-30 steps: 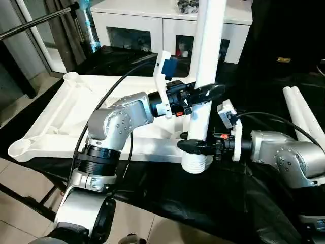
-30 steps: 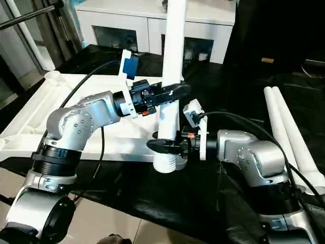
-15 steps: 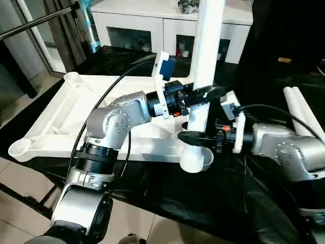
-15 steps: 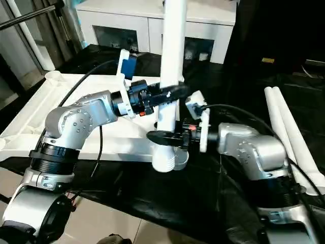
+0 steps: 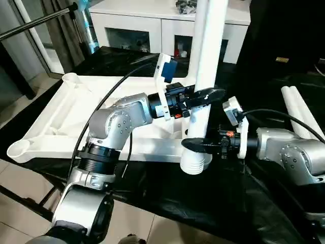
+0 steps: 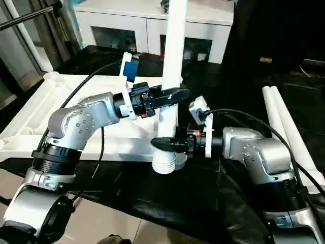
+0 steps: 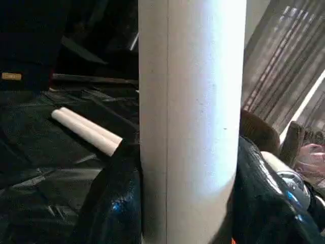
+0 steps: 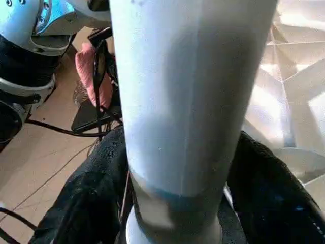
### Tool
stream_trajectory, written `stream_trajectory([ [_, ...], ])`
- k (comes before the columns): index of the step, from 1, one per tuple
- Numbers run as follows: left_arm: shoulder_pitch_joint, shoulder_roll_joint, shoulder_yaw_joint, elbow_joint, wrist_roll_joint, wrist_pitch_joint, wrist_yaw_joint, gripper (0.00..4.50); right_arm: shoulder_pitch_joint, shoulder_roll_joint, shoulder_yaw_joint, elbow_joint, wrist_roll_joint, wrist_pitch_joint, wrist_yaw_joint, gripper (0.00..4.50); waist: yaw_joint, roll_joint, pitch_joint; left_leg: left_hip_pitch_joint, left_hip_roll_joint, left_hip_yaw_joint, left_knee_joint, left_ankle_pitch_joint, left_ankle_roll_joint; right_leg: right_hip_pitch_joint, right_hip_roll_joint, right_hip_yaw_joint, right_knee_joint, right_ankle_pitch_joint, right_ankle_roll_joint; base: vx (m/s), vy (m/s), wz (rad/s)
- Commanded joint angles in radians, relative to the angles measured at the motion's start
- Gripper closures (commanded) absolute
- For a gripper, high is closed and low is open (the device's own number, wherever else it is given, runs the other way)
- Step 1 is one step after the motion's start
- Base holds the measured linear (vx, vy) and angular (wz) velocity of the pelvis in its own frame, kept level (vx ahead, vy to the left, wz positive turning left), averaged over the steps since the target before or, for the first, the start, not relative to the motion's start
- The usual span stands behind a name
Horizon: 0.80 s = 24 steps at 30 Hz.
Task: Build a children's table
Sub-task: Pick table leg
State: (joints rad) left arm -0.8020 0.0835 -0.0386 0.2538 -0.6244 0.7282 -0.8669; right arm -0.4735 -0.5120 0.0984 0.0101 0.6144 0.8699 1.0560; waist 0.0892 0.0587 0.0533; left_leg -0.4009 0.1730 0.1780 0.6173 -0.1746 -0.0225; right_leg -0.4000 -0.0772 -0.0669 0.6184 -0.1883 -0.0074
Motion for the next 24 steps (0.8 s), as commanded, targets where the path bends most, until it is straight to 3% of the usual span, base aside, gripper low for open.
stream_trajectory([
  [1,0.000,-0.002,-0.001,-0.029,0.002,-0.009,0.003,2.68,0.005,-0.009,0.010,-0.021,-0.001,0.001,0.008,1.61,0.001,-0.018,-0.081,0.022,0.049,-0.018,-0.058,-0.096,0.066,0.061,-0.067,0.043,-0.066,-0.088,-0.257,0.000,0.000,0.00],
  [6,0.011,-0.005,-0.005,-0.046,-0.004,-0.005,0.004,2.68,0.003,-0.003,0.010,-0.013,-0.003,-0.001,0.004,1.61,0.000,-0.017,-0.080,0.022,0.049,-0.018,-0.059,-0.099,0.066,0.060,-0.066,0.042,-0.067,-0.101,-0.252,0.000,0.000,0.00],
  [7,0.012,-0.005,-0.005,-0.048,-0.004,-0.004,0.004,2.68,0.005,-0.001,0.012,-0.012,-0.004,-0.002,0.003,1.88,0.000,-0.020,-0.080,0.022,0.049,-0.018,-0.059,-0.100,0.065,0.061,-0.066,0.042,-0.068,-0.103,-0.250,0.000,0.000,0.00],
  [11,0.018,-0.008,-0.003,-0.057,-0.007,0.000,0.007,2.68,0.017,0.002,0.014,-0.013,-0.003,-0.002,-0.001,1.99,0.000,-0.018,-0.080,0.022,0.049,-0.018,-0.058,-0.098,0.066,0.060,-0.066,0.043,-0.069,-0.109,-0.246,0.000,0.000,0.00],
  [16,0.026,-0.009,-0.008,-0.069,-0.008,0.008,0.006,2.68,0.025,0.005,0.012,-0.013,-0.002,-0.003,-0.008,2.50,0.000,-0.014,-0.080,0.022,0.049,-0.019,-0.059,-0.098,0.066,0.060,-0.066,0.042,-0.067,-0.098,-0.248,0.000,0.000,0.00],
  [24,0.042,-0.011,-0.014,-0.077,0.002,0.002,0.018,2.68,0.026,0.009,0.004,-0.018,0.003,-0.008,-0.013,2.59,0.000,-0.017,-0.079,0.021,0.049,-0.019,-0.060,-0.104,0.061,0.060,-0.066,0.042,-0.069,-0.112,-0.244,0.000,0.000,0.00],
])
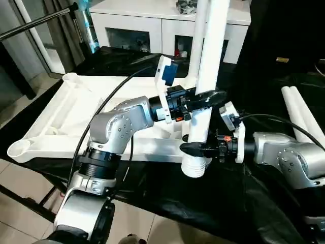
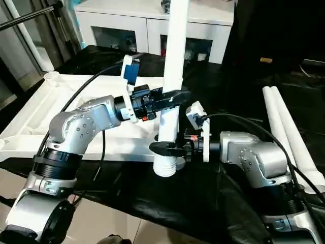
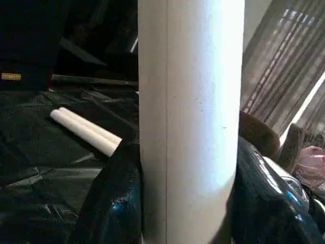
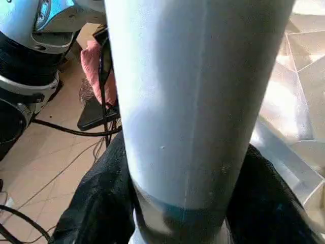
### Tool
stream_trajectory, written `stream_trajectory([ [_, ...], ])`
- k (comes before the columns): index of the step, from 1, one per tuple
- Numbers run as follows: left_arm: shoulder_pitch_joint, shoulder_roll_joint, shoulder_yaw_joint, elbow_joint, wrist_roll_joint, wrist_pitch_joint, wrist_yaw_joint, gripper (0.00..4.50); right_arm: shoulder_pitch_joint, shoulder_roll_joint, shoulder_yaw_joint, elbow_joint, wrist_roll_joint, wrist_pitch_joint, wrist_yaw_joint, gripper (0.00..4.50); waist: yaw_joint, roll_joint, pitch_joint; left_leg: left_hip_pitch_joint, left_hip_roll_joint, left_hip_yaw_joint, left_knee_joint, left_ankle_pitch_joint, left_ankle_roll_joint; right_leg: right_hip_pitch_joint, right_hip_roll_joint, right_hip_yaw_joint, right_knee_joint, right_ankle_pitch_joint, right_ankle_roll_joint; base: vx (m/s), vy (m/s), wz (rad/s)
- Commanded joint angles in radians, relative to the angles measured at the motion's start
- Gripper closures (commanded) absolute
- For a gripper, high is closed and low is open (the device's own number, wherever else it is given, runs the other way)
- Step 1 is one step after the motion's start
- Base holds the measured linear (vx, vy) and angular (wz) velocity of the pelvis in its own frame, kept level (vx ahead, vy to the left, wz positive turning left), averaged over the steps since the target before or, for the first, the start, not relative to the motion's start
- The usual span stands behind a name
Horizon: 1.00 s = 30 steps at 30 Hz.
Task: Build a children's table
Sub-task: Pick table leg
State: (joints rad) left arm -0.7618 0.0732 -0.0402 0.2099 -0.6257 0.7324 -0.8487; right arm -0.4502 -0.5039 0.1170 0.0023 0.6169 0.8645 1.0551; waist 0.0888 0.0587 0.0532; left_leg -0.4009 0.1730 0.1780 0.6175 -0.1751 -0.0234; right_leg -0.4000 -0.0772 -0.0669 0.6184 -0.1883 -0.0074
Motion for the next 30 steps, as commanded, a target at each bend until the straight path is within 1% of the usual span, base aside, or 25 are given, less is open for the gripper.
stream_trajectory([
  [1,0.004,0.000,-0.011,-0.035,0.009,-0.009,0.009,2.68,0.004,0.003,-0.016,-0.009,0.000,-0.006,-0.014,2.60,0.001,-0.023,-0.079,0.021,0.050,-0.019,-0.060,-0.100,0.064,0.061,-0.068,0.043,-0.068,-0.116,-0.243,0.000,0.000,0.00],
  [2,0.006,0.000,-0.011,-0.035,0.012,-0.012,0.012,2.68,0.004,0.004,-0.017,-0.008,0.000,-0.008,-0.016,2.60,0.001,-0.022,-0.079,0.021,0.049,-0.018,-0.060,-0.099,0.065,0.060,-0.068,0.043,-0.069,-0.120,-0.242,0.000,0.000,0.00],
  [3,0.006,-0.003,-0.003,-0.032,0.021,-0.022,0.034,2.68,0.005,0.008,-0.021,-0.007,0.000,-0.010,-0.021,2.60,0.001,-0.026,-0.079,0.021,0.049,-0.018,-0.060,-0.100,0.065,0.059,-0.067,0.043,-0.070,-0.125,-0.239,0.000,0.000,0.00],
  [4,0.007,-0.006,0.002,-0.030,0.028,-0.029,0.051,2.33,0.006,0.010,-0.023,-0.006,0.000,-0.012,-0.025,2.60,0.001,-0.024,-0.079,0.021,0.050,-0.018,-0.060,-0.099,0.065,0.059,-0.067,0.043,-0.069,-0.126,-0.239,0.000,0.000,0.00],
  [5,0.008,-0.014,0.023,-0.027,0.015,-0.021,0.069,2.12,0.008,0.018,-0.029,-0.006,0.003,-0.014,-0.033,2.60,0.001,-0.024,-0.079,0.021,0.049,-0.018,-0.059,-0.097,0.065,0.059,-0.068,0.043,-0.070,-0.126,-0.238,0.000,0.000,0.00],
  [6,0.008,-0.014,0.023,-0.027,0.015,-0.021,0.069,1.98,0.008,0.018,-0.029,-0.006,0.003,-0.014,-0.033,2.60,0.001,-0.024,-0.079,0.021,0.049,-0.017,-0.059,-0.097,0.064,0.059,-0.068,0.043,-0.069,-0.126,-0.239,0.000,0.000,0.00],
  [7,0.021,-0.025,0.051,-0.038,-0.010,-0.022,0.078,1.95,0.016,0.042,-0.045,-0.007,0.010,-0.025,-0.058,2.61,0.001,-0.028,-0.079,0.020,0.050,-0.018,-0.060,-0.090,0.066,0.059,-0.067,0.043,-0.067,-0.121,-0.239,0.000,0.000,0.00],
  [9,0.031,-0.029,0.055,-0.046,-0.006,-0.049,0.078,1.89,0.019,0.058,-0.054,-0.008,0.014,-0.031,-0.074,2.61,0.002,-0.024,-0.079,0.019,0.049,-0.017,-0.059,-0.089,0.068,0.058,-0.069,0.043,-0.071,-0.125,-0.238,0.000,0.000,0.00],
  [10,0.042,-0.035,0.053,-0.055,0.008,-0.100,0.072,1.64,0.022,0.077,-0.064,-0.009,0.017,-0.040,-0.092,2.62,0.003,-0.020,-0.079,0.019,0.049,-0.019,-0.060,-0.091,0.067,0.058,-0.069,0.042,-0.070,-0.127,-0.237,0.000,0.000,0.00],
  [12,0.047,-0.044,0.062,-0.059,-0.006,-0.102,0.070,1.64,0.025,0.089,-0.070,-0.009,0.019,-0.049,-0.102,2.62,0.002,-0.022,-0.079,0.020,0.050,-0.019,-0.061,-0.097,0.065,0.057,-0.068,0.042,-0.071,-0.126,-0.234,0.000,0.000,0.00],
  [13,0.055,-0.062,0.080,-0.065,-0.021,-0.119,0.080,1.57,0.030,0.110,-0.080,-0.004,0.016,-0.068,-0.124,2.62,0.000,-0.016,-0.078,0.021,0.049,-0.017,-0.061,-0.108,0.060,0.055,-0.066,0.042,-0.073,-0.133,-0.232,0.000,0.000,0.00],
  [15,0.063,-0.095,0.118,-0.064,-0.055,-0.133,0.110,1.55,0.038,0.145,-0.095,0.016,-0.005,-0.115,-0.172,2.62,0.002,-0.012,-0.078,0.021,0.050,-0.020,-0.063,-0.131,0.043,0.056,-0.070,0.040,-0.075,-0.157,-0.229,0.000,0.000,0.00],
  [17,0.062,-0.094,0.136,-0.052,-0.046,-0.165,0.126,1.55,0.039,0.178,-0.122,0.030,-0.014,-0.143,-0.225,2.62,0.000,-0.013,-0.078,0.023,0.051,-0.020,-0.066,-0.135,0.038,0.054,-0.067,0.041,-0.076,-0.154,-0.225,0.000,0.000,0.00],
  [18,0.062,-0.094,0.136,-0.052,-0.046,-0.165,0.126,1.55,0.039,0.178,-0.122,0.030,-0.014,-0.143,-0.225,2.62,-0.001,-0.013,-0.078,0.023,0.051,-0.021,-0.066,-0.137,0.037,0.053,-0.068,0.041,-0.076,-0.155,-0.223,0.000,0.000,0.00],
  [19,0.055,-0.073,0.150,-0.034,-0.017,-0.205,0.134,1.55,0.038,0.194,-0.146,0.033,-0.033,-0.169,-0.270,2.62,-0.002,-0.009,-0.078,0.024,0.051,-0.022,-0.068,-0.140,0.033,0.053,-0.065,0.041,-0.076,-0.148,-0.216,0.000,0.000,0.00],
  [20,0.050,-0.049,0.154,-0.015,0.003,-0.226,0.135,1.55,0.036,0.195,-0.156,0.039,-0.051,-0.184,-0.298,2.62,-0.003,-0.009,-0.077,0.023,0.050,-0.022,-0.068,-0.140,0.030,0.053,-0.065,0.041,-0.075,-0.146,-0.213,0.000,0.000,0.00],
  [21,0.045,-0.019,0.153,0.003,0.024,-0.235,0.132,1.55,0.035,0.193,-0.164,0.046,-0.072,-0.202,-0.326,2.62,-0.004,-0.010,-0.078,0.024,0.047,-0.022,-0.069,-0.140,0.023,0.053,-0.064,0.041,-0.077,-0.154,-0.200,0.000,0.000,0.00],
  [23,0.054,0.051,0.135,0.023,0.086,-0.268,0.102,1.55,0.038,0.183,-0.176,0.066,-0.122,-0.228,-0.391,2.62,-0.006,-0.008,-0.077,0.026,0.047,-0.023,-0.070,-0.140,0.014,0.050,-0.063,0.041,-0.077,-0.165,-0.185,0.000,0.000,0.00],
  [24,0.066,0.084,0.120,0.020,0.114,-0.283,0.081,1.55,0.042,0.181,-0.187,0.069,-0.132,-0.237,-0.415,2.62,-0.012,-0.008,-0.078,0.027,0.046,-0.022,-0.071,-0.140,0.004,0.053,-0.062,0.041,-0.073,-0.160,-0.181,0.000,0.000,0.00],
  [25,0.094,0.135,0.090,0.004,0.140,-0.285,0.028,1.55,0.050,0.181,-0.211,0.064,-0.136,-0.239,-0.451,2.62,-0.013,-0.006,-0.077,0.028,0.048,-0.022,-0.074,-0.142,0.002,0.050,-0.063,0.043,-0.073,-0.159,-0.180,0.000,0.000,0.00],
  [26,0.094,0.135,0.090,0.004,0.140,-0.285,0.028,1.55,0.050,0.181,-0.211,0.064,-0.136,-0.239,-0.451,2.62,-0.014,-0.005,-0.077,0.029,0.047,-0.022,-0.074,-0.144,0.001,0.049,-0.063,0.043,-0.073,-0.160,-0.180,0.000,0.000,0.00],
  [27,0.118,0.170,0.041,-0.006,0.170,-0.295,-0.021,1.55,0.056,0.181,-0.223,0.060,-0.144,-0.243,-0.477,2.62,-0.017,-0.013,-0.077,0.029,0.049,-0.019,-0.074,-0.141,0.002,0.051,-0.063,0.043,-0.071,-0.140,-0.192,0.000,0.000,0.00],
  [28,0.131,0.192,0.004,-0.008,0.193,-0.303,-0.051,1.55,0.059,0.180,-0.226,0.059,-0.152,-0.249,-0.493,2.62,-0.015,-0.011,-0.080,0.028,0.050,-0.021,-0.075,-0.122,0.008,0.050,-0.064,0.043,-0.066,-0.130,-0.193,0.000,0.000,0.00],
  [29,0.148,0.220,-0.059,-0.004,0.243,-0.340,-0.089,1.55,0.063,0.178,-0.226,0.060,-0.174,-0.261,-0.519,2.62,-0.016,-0.008,-0.078,0.030,0.049,-0.018,-0.074,-0.125,0.010,0.046,-0.064,0.044,-0.068,-0.132,-0.195,0.000,0.000,0.00],
  [30,0.161,0.242,-0.118,0.004,0.289,-0.379,-0.120,1.55,0.065,0.178,-0.228,0.064,-0.189,-0.268,-0.540,2.62,-0.015,-0.001,-0.078,0.033,0.051,-0.019,-0.075,-0.135,0.007,0.044,-0.064,0.045,-0.069,-0.141,-0.193,0.000,0.000,0.00],
])
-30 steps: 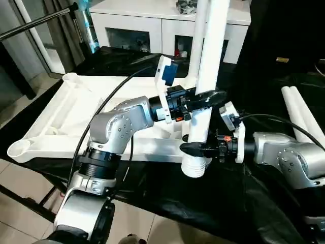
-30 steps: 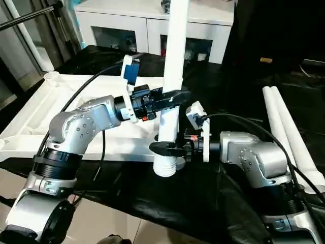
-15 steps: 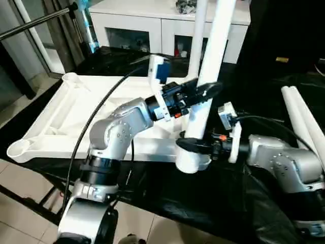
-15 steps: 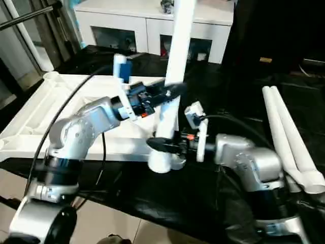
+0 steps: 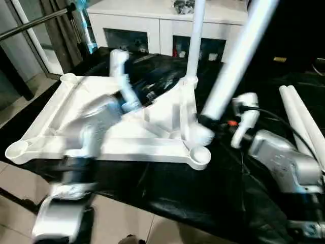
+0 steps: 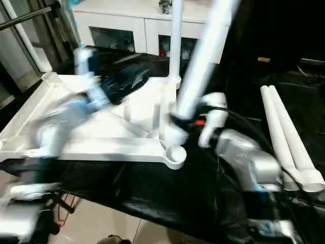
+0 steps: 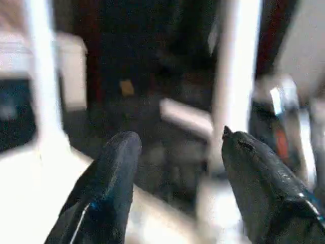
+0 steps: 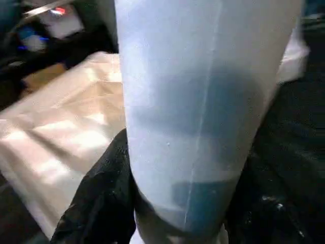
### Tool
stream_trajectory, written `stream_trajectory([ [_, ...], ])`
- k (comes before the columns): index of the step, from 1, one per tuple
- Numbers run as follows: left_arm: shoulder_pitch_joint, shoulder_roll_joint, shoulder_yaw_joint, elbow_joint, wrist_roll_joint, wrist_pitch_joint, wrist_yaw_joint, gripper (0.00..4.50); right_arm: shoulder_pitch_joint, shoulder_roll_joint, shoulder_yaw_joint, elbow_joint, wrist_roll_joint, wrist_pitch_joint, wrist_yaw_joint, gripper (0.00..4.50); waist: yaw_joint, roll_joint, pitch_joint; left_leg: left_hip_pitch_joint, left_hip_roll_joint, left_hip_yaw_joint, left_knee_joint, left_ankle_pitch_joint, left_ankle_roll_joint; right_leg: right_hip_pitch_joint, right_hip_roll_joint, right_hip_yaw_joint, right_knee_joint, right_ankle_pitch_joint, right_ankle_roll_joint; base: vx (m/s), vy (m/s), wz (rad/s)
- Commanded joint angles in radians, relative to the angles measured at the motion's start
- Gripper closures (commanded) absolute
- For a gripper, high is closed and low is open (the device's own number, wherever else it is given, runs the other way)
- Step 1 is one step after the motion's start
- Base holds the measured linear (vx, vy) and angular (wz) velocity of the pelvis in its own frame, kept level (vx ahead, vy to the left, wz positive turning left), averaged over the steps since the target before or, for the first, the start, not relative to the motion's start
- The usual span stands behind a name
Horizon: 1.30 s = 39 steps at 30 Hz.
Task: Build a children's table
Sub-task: Pick table leg, then insert table leg to table base
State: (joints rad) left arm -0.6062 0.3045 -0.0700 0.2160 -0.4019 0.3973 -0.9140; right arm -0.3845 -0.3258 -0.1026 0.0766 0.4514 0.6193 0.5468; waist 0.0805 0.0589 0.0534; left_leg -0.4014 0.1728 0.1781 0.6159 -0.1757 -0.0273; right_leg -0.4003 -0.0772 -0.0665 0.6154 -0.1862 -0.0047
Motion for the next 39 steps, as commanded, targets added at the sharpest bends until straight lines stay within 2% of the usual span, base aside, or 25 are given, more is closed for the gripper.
stream_trajectory([
  [1,0.015,0.028,-0.147,0.007,0.107,-0.075,-0.086,1.55,0.001,0.001,-0.012,-0.007,-0.035,-0.031,-0.050,2.62,-0.006,-0.002,-0.077,0.033,0.052,-0.019,-0.074,-0.141,0.009,0.042,-0.064,0.045,-0.069,-0.151,-0.193,0.000,0.000,0.00],
  [2,0.022,0.042,-0.190,0.019,0.139,-0.105,-0.111,1.55,0.002,0.003,-0.014,-0.005,-0.049,-0.043,-0.067,2.62,-0.003,0.001,-0.076,0.035,0.052,-0.019,-0.075,-0.154,0.000,0.043,-0.066,0.047,-0.070,-0.161,-0.191,0.000,0.000,0.00],
  [4,0.025,0.048,-0.213,0.027,0.155,-0.121,-0.124,1.73,0.003,0.004,-0.015,-0.004,-0.057,-0.051,-0.076,2.62,-0.006,-0.003,-0.075,0.032,0.050,-0.018,-0.078,-0.177,-0.017,0.046,-0.067,0.048,-0.070,-0.165,-0.186,0.000,0.000,0.00],
  [5,0.020,0.042,-0.262,0.103,0.192,-0.163,-0.176,1.84,0.010,-0.001,0.005,-0.011,-0.093,-0.065,-0.094,2.62,-0.007,0.003,-0.076,0.032,0.050,-0.019,-0.078,-0.181,-0.022,0.047,-0.068,0.048,-0.067,-0.161,-0.189,0.000,0.000,0.00],
  [6,0.020,0.042,-0.262,0.103,0.192,-0.163,-0.176,1.84,0.010,-0.001,0.005,-0.011,-0.093,-0.065,-0.094,2.62,-0.010,0.002,-0.073,0.032,0.046,-0.017,-0.078,-0.193,-0.026,0.045,-0.064,0.048,-0.076,-0.181,-0.182,0.000,0.000,0.00],
  [7,0.017,0.041,-0.276,0.131,0.211,-0.179,-0.183,1.91,0.014,0.002,0.009,-0.019,-0.093,-0.062,-0.097,2.62,-0.011,-0.001,-0.075,0.032,0.046,-0.018,-0.078,-0.196,-0.028,0.048,-0.066,0.048,-0.073,-0.174,-0.185,0.000,0.000,0.00],
  [8,0.013,0.040,-0.291,0.162,0.234,-0.198,-0.191,1.97,0.018,0.005,0.014,-0.029,-0.095,-0.058,-0.099,2.62,-0.014,-0.001,-0.076,0.031,0.047,-0.019,-0.078,-0.195,-0.024,0.050,-0.067,0.048,-0.072,-0.162,-0.191,0.000,0.000,0.00],
  [9,0.001,0.042,-0.327,0.242,0.296,-0.267,-0.201,2.10,0.030,0.013,0.035,-0.058,-0.104,-0.054,-0.106,2.62,-0.017,-0.001,-0.074,0.028,0.044,-0.019,-0.077,-0.196,-0.016,0.050,-0.066,0.048,-0.076,-0.165,-0.188,0.000,0.000,0.00],
  [10,-0.005,0.047,-0.341,0.276,0.317,-0.284,-0.207,2.29,0.036,0.019,0.047,-0.076,-0.101,-0.046,-0.105,2.62,-0.022,0.002,-0.077,0.026,0.044,-0.021,-0.077,-0.190,-0.015,0.055,-0.067,0.048,-0.072,-0.153,-0.182,0.000,0.000,0.00],
  [11,-0.006,0.049,-0.344,0.283,0.321,-0.287,-0.209,2.34,0.037,0.020,0.050,-0.080,-0.101,-0.044,-0.105,2.62,-0.023,0.002,-0.078,0.027,0.044,-0.022,-0.077,-0.189,-0.011,0.053,-0.067,0.048,-0.073,-0.148,-0.182,0.000,0.000,0.00],
  [12,-0.012,0.060,-0.360,0.311,0.329,-0.293,-0.231,2.34,0.041,0.028,0.059,-0.094,-0.095,-0.035,-0.106,2.62,-0.029,0.010,-0.078,0.025,0.045,-0.025,-0.079,-0.192,-0.011,0.055,-0.068,0.046,-0.070,-0.138,-0.191,0.000,0.000,0.00],
  [13,-0.015,0.067,-0.368,0.322,0.328,-0.295,-0.246,2.42,0.042,0.032,0.061,-0.096,-0.092,-0.033,-0.110,2.62,-0.032,0.007,-0.078,0.026,0.046,-0.024,-0.079,-0.198,-0.011,0.054,-0.068,0.046,-0.072,-0.135,-0.195,0.000,0.000,0.00],
  [14,-0.016,0.070,-0.370,0.330,0.327,-0.303,-0.250,2.56,0.045,0.031,0.066,-0.097,-0.098,-0.037,-0.112,2.62,-0.036,0.012,-0.078,0.027,0.047,-0.025,-0.078,-0.206,-0.010,0.054,-0.070,0.046,-0.068,-0.129,-0.210,0.000,0.000,0.00],
  [16,-0.023,0.067,-0.368,0.357,0.332,-0.323,-0.249,2.74,0.049,0.032,0.070,-0.096,-0.107,-0.043,-0.114,2.62,-0.041,0.009,-0.076,0.029,0.048,-0.022,-0.079,-0.220,-0.005,0.051,-0.068,0.046,-0.071,-0.134,-0.229,0.000,0.000,0.00],
  [17,-0.032,0.070,-0.372,0.384,0.352,-0.350,-0.247,2.74,0.056,0.035,0.074,-0.103,-0.111,-0.044,-0.113,2.62,-0.040,0.020,-0.075,0.029,0.046,-0.023,-0.078,-0.228,-0.006,0.051,-0.069,0.046,-0.071,-0.144,-0.230,0.000,0.000,0.00],
  [18,-0.044,0.070,-0.374,0.416,0.373,-0.377,-0.243,2.78,0.061,0.038,0.077,-0.111,-0.112,-0.042,-0.114,2.62,-0.042,0.014,-0.075,0.029,0.046,-0.022,-0.078,-0.239,-0.005,0.052,-0.068,0.046,-0.075,-0.157,-0.226,0.000,0.000,0.00],
  [19,-0.046,0.069,-0.373,0.422,0.376,-0.382,-0.241,2.88,0.063,0.038,0.078,-0.113,-0.112,-0.042,-0.113,2.62,-0.043,0.013,-0.075,0.030,0.046,-0.022,-0.078,-0.239,-0.006,0.052,-0.068,0.047,-0.075,-0.159,-0.225,0.000,0.000,0.00],
  [21,-0.061,0.063,-0.362,0.461,0.389,-0.406,-0.228,3.13,0.070,0.041,0.084,-0.125,-0.112,-0.040,-0.110,2.62,-0.041,0.019,-0.077,0.030,0.047,-0.024,-0.078,-0.235,-0.005,0.053,-0.071,0.047,-0.074,-0.160,-0.224,0.000,0.000,0.00],
  [24,-0.077,0.071,-0.361,0.488,0.402,-0.428,-0.225,3.35,0.072,0.041,0.089,-0.138,-0.107,-0.032,-0.106,2.62,-0.040,0.016,-0.078,0.029,0.048,-0.023,-0.078,-0.227,0.001,0.054,-0.071,0.047,-0.072,-0.144,-0.231,0.000,0.000,0.00],
  [29,-0.082,0.084,-0.352,0.516,0.402,-0.448,-0.240,3.70,0.075,0.039,0.099,-0.146,-0.101,-0.032,-0.094,2.62,-0.040,0.018,-0.077,0.029,0.049,-0.023,-0.078,-0.225,0.005,0.052,-0.071,0.047,-0.071,-0.148,-0.236,0.000,0.000,0.00],
  [31,-0.083,0.084,-0.349,0.527,0.404,-0.457,-0.243,4.03,0.075,0.039,0.101,-0.149,-0.099,-0.031,-0.087,2.62,-0.040,0.018,-0.077,0.030,0.049,-0.023,-0.079,-0.231,0.003,0.052,-0.072,0.047,-0.071,-0.156,-0.235,0.000,0.000,0.00],
  [34,-0.084,0.085,-0.341,0.552,0.406,-0.469,-0.262,4.14,0.071,0.034,0.107,-0.173,-0.073,-0.014,-0.055,2.62,-0.040,0.018,-0.076,0.029,0.050,-0.023,-0.080,-0.240,0.004,0.053,-0.073,0.048,-0.073,-0.167,-0.232,0.000,0.000,0.00],
  [35,-0.084,0.086,-0.341,0.556,0.406,-0.471,-0.266,4.38,0.070,0.032,0.108,-0.178,-0.069,-0.008,-0.049,2.62,-0.040,0.018,-0.076,0.028,0.050,-0.024,-0.080,-0.236,0.005,0.054,-0.073,0.048,-0.072,-0.162,-0.231,0.000,0.000,0.00],
  [38,-0.075,0.092,-0.338,0.556,0.404,-0.464,-0.269,4.48,0.069,0.017,0.117,-0.206,-0.045,0.021,-0.013,2.62,-0.042,0.019,-0.079,0.028,0.051,-0.025,-0.079,-0.215,0.013,0.055,-0.073,0.047,-0.068,-0.121,-0.239,0.000,0.000,0.00],
  [39,-0.071,0.092,-0.332,0.555,0.397,-0.458,-0.269,4.49,0.069,0.008,0.124,-0.216,-0.039,0.033,0.000,2.62,-0.042,0.015,-0.079,0.026,0.050,-0.023,-0.078,-0.207,0.018,0.056,-0.073,0.047,-0.067,-0.111,-0.244,0.000,0.000,0.00],
])
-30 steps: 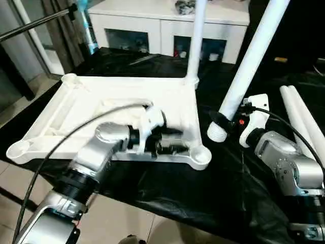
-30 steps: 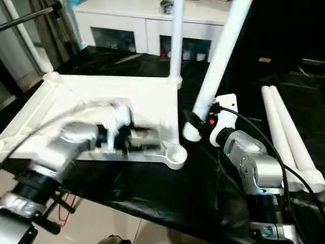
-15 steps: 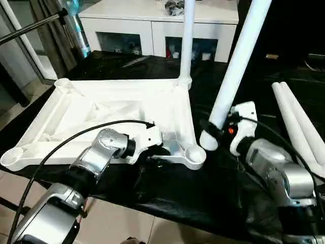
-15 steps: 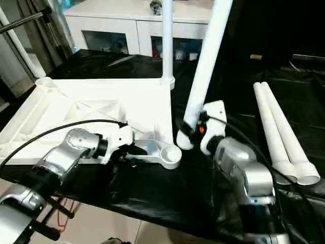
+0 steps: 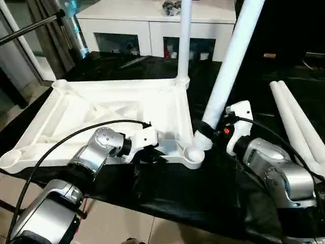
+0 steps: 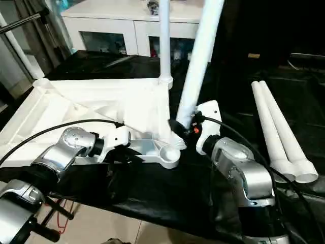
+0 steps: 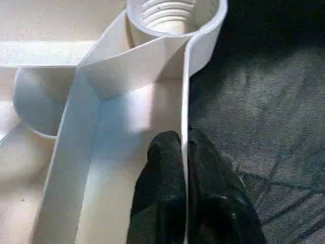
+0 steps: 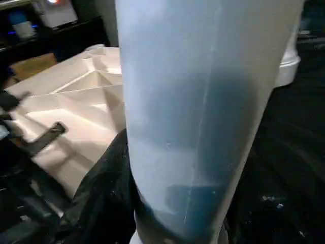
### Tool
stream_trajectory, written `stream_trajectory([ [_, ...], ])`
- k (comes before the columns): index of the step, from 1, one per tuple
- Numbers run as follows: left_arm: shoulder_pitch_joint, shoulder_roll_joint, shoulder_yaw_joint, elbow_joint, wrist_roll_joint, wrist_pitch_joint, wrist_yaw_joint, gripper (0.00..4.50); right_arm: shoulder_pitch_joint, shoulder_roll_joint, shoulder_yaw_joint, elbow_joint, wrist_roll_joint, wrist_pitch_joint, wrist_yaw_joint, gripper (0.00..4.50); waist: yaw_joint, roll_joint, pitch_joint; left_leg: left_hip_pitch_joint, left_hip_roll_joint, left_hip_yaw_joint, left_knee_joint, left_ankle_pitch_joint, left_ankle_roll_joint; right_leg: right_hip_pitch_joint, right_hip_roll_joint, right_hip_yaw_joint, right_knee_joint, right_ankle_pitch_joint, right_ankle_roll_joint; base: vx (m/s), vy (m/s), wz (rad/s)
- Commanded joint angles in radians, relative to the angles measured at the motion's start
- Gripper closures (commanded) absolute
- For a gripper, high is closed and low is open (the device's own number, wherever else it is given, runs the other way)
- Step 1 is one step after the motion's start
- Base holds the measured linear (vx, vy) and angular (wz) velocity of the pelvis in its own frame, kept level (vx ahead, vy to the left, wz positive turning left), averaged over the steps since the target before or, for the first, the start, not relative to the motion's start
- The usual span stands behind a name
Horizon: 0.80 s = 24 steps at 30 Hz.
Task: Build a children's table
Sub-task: Insert table leg to table base
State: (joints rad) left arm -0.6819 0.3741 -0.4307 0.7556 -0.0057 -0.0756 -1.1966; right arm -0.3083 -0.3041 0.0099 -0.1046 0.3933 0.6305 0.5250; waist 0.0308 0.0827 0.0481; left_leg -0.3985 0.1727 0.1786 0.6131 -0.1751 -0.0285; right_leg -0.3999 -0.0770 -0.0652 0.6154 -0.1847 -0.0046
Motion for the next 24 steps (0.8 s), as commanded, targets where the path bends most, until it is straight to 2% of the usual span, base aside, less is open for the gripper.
stream_trajectory([
  [1,0.006,0.022,0.031,0.016,-0.001,0.016,0.013,4.49,-0.007,-0.017,0.014,-0.037,0.021,0.025,0.026,2.62,0.008,-0.008,-0.074,0.024,0.050,-0.023,-0.074,-0.203,0.023,0.056,-0.074,0.046,-0.067,-0.111,-0.247,0.000,0.000,0.00],
  [4,0.020,0.021,0.048,0.009,-0.025,0.026,-0.001,4.49,-0.010,-0.028,0.025,-0.041,0.023,0.036,0.045,2.62,0.007,-0.009,-0.071,0.024,0.048,-0.021,-0.074,-0.210,0.024,0.054,-0.073,0.046,-0.072,-0.144,-0.246,0.000,0.000,0.00],
  [5,0.026,0.019,0.055,0.002,-0.035,0.032,-0.009,4.50,-0.011,-0.032,0.029,-0.041,0.023,0.040,0.051,2.62,0.007,-0.014,-0.070,0.024,0.048,-0.021,-0.074,-0.214,0.022,0.054,-0.074,0.046,-0.075,-0.170,-0.241,0.000,0.000,0.00],
  [7,0.040,0.010,0.069,-0.017,-0.052,0.053,-0.010,4.50,-0.018,-0.045,0.044,-0.033,0.015,0.052,0.067,2.62,0.008,-0.013,-0.067,0.026,0.049,-0.022,-0.077,-0.229,0.016,0.053,-0.074,0.046,-0.078,-0.217,-0.229,0.000,0.000,0.00],
  [10,0.053,-0.007,0.068,-0.044,-0.047,0.081,0.015,4.50,-0.032,-0.060,0.067,-0.008,-0.004,0.056,0.082,2.62,0.008,-0.014,-0.068,0.028,0.052,-0.022,-0.078,-0.231,0.010,0.052,-0.074,0.048,-0.076,-0.233,-0.224,0.000,0.000,0.00],
  [11,0.059,-0.044,0.067,-0.065,-0.035,0.110,0.074,4.50,-0.053,-0.063,0.084,0.040,-0.031,0.036,0.088,2.62,0.008,-0.015,-0.067,0.028,0.051,-0.021,-0.078,-0.229,0.011,0.051,-0.073,0.048,-0.078,-0.234,-0.223,0.000,0.000,0.00],
  [13,0.059,-0.078,0.067,-0.072,-0.023,0.118,0.127,4.50,-0.074,-0.058,0.087,0.083,-0.050,0.011,0.085,2.62,0.007,-0.016,-0.066,0.031,0.050,-0.018,-0.076,-0.238,0.009,0.049,-0.073,0.048,-0.080,-0.252,-0.229,0.000,0.000,0.00],
  [14,0.059,-0.091,0.070,-0.073,-0.018,0.119,0.143,4.50,-0.083,-0.055,0.087,0.102,-0.058,0.000,0.082,2.62,0.008,-0.019,-0.065,0.029,0.048,-0.018,-0.074,-0.238,0.011,0.049,-0.074,0.048,-0.083,-0.270,-0.223,0.000,0.000,0.00],
  [16,0.060,-0.104,0.068,-0.074,-0.012,0.122,0.151,4.50,-0.096,-0.051,0.085,0.131,-0.069,-0.014,0.074,2.62,0.014,-0.019,-0.065,0.031,0.048,-0.017,-0.073,-0.233,0.016,0.047,-0.074,0.049,-0.088,-0.295,-0.209,0.000,0.000,0.00],
  [19,0.067,-0.120,0.054,-0.073,0.018,0.109,0.174,4.50,-0.129,-0.044,0.087,0.187,-0.084,-0.038,0.067,2.62,0.014,-0.028,-0.065,0.028,0.047,-0.018,-0.075,-0.223,0.020,0.048,-0.072,0.048,-0.089,-0.300,-0.195,0.000,0.000,0.00],
  [22,0.072,-0.116,0.056,-0.075,0.024,0.114,0.178,4.50,-0.146,-0.041,0.094,0.203,-0.083,-0.048,0.078,2.62,0.016,-0.024,-0.064,0.031,0.049,-0.019,-0.076,-0.233,0.020,0.045,-0.073,0.048,-0.091,-0.323,-0.187,0.000,0.000,0.00],
  [23,0.072,-0.110,0.056,-0.074,0.027,0.117,0.176,4.50,-0.148,-0.040,0.095,0.206,-0.085,-0.050,0.079,2.62,0.017,-0.028,-0.064,0.031,0.049,-0.019,-0.077,-0.235,0.021,0.046,-0.073,0.048,-0.090,-0.324,-0.184,0.000,0.000,0.00],
  [24,0.071,-0.105,0.055,-0.074,0.031,0.116,0.177,4.22,-0.150,-0.039,0.096,0.209,-0.087,-0.053,0.082,2.62,0.018,-0.028,-0.065,0.030,0.050,-0.019,-0.078,-0.231,0.022,0.046,-0.073,0.048,-0.089,-0.320,-0.182,0.000,0.000,0.00],
])
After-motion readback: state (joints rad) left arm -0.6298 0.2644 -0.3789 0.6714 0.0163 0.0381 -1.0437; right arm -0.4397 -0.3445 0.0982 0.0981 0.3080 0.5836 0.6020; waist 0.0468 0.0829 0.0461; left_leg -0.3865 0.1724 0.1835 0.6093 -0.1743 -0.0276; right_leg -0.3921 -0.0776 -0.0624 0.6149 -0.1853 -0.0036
